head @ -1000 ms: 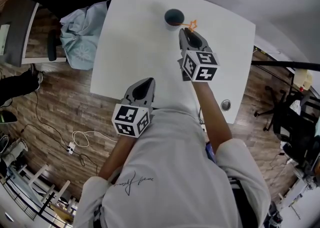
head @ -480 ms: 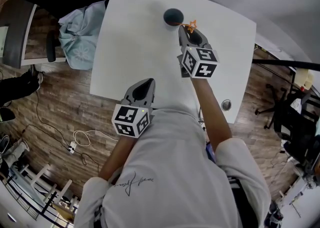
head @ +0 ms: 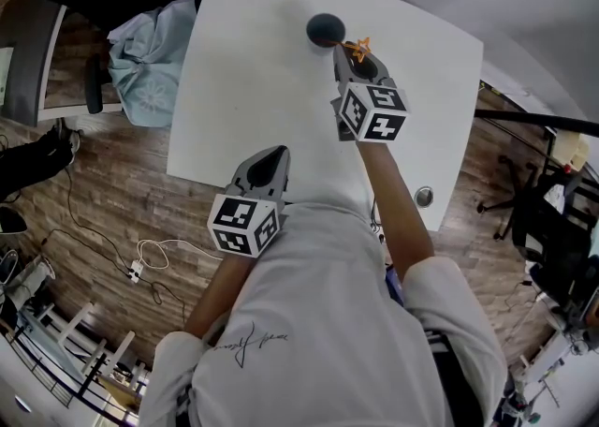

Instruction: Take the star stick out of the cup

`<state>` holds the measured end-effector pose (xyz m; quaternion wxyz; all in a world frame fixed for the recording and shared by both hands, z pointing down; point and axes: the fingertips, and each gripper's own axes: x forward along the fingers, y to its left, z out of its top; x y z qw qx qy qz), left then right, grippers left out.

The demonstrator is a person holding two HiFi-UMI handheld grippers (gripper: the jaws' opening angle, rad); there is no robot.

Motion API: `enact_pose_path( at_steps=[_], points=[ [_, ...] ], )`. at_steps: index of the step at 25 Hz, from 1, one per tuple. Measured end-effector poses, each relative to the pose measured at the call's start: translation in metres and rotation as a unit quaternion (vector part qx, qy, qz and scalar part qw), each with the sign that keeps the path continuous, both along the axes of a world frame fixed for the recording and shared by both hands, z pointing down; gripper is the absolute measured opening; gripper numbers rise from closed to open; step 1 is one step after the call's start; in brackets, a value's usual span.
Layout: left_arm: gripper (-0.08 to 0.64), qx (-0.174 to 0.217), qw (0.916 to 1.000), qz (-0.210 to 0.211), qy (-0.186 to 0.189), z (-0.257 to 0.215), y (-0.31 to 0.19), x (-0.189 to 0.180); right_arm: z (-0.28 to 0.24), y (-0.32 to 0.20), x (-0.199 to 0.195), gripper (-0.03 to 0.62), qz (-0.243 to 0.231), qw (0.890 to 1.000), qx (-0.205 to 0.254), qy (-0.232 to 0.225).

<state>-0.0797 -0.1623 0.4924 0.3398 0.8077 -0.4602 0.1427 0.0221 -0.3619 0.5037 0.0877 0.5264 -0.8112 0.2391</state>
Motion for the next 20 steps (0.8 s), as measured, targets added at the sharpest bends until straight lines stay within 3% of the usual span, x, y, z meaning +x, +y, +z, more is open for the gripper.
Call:
enact_pose_path(
  at_steps=[20],
  points=[
    [0.003,-0.005,1.0000,-0.001,0.002,0.0034,-0.0011,-0.0036,-0.0021,-0.0011,0.0028,0.026,0.001,1.000,0.006,-0.001]
  ],
)
